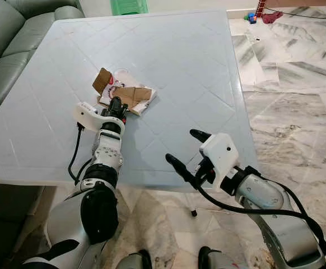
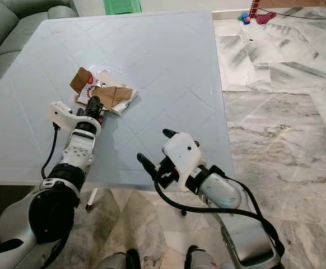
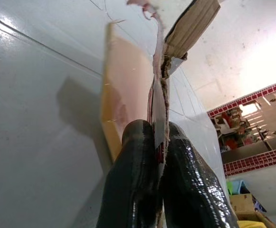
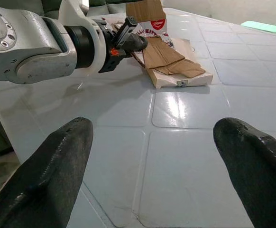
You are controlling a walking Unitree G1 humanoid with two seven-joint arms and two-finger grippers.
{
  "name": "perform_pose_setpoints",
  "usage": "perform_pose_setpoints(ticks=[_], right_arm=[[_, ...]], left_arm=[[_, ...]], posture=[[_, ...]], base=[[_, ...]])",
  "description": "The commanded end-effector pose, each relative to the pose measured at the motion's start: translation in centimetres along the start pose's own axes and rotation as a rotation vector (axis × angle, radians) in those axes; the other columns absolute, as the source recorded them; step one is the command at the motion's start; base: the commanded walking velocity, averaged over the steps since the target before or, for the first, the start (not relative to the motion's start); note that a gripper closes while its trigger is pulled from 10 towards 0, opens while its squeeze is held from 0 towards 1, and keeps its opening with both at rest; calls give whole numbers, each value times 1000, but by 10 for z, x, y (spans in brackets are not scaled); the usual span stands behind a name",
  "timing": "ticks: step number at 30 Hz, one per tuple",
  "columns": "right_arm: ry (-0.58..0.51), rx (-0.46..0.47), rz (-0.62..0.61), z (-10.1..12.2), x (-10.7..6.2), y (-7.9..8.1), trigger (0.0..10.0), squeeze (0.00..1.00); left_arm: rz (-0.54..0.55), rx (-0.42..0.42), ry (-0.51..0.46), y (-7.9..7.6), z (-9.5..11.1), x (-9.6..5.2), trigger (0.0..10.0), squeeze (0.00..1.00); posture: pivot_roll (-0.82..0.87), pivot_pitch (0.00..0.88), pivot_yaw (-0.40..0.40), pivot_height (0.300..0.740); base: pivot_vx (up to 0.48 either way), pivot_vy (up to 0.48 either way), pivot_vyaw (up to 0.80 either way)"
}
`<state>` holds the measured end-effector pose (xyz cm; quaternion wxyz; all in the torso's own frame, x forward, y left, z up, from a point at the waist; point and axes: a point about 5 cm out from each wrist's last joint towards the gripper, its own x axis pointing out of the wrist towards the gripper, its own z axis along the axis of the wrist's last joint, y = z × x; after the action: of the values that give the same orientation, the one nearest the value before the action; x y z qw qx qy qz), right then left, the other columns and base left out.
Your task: Picking trash to rubbish bin
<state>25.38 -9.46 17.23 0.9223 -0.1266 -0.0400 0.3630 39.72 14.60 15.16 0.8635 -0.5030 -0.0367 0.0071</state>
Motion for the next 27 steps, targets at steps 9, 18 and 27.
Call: perform_pose_setpoints(ticks=[9, 18, 27], right_arm=[[-13, -4, -18, -2, 5, -2, 10000, 0], [-65, 15, -92, 0, 22, -15, 10000, 0], [-99, 79, -204, -6, 39, -33, 10000, 0]], left_arm=[[-161, 58, -107, -26, 29, 6, 0, 0], [-177, 344, -161, 4, 61, -40, 0, 0], [-162, 680, -165, 13, 64, -90, 0, 0]], posture=[[-147, 163, 91, 740], [-53, 125, 73, 740], [32, 97, 60, 740]], base=[[0, 0, 0], [0, 0, 0], [0, 0, 0]])
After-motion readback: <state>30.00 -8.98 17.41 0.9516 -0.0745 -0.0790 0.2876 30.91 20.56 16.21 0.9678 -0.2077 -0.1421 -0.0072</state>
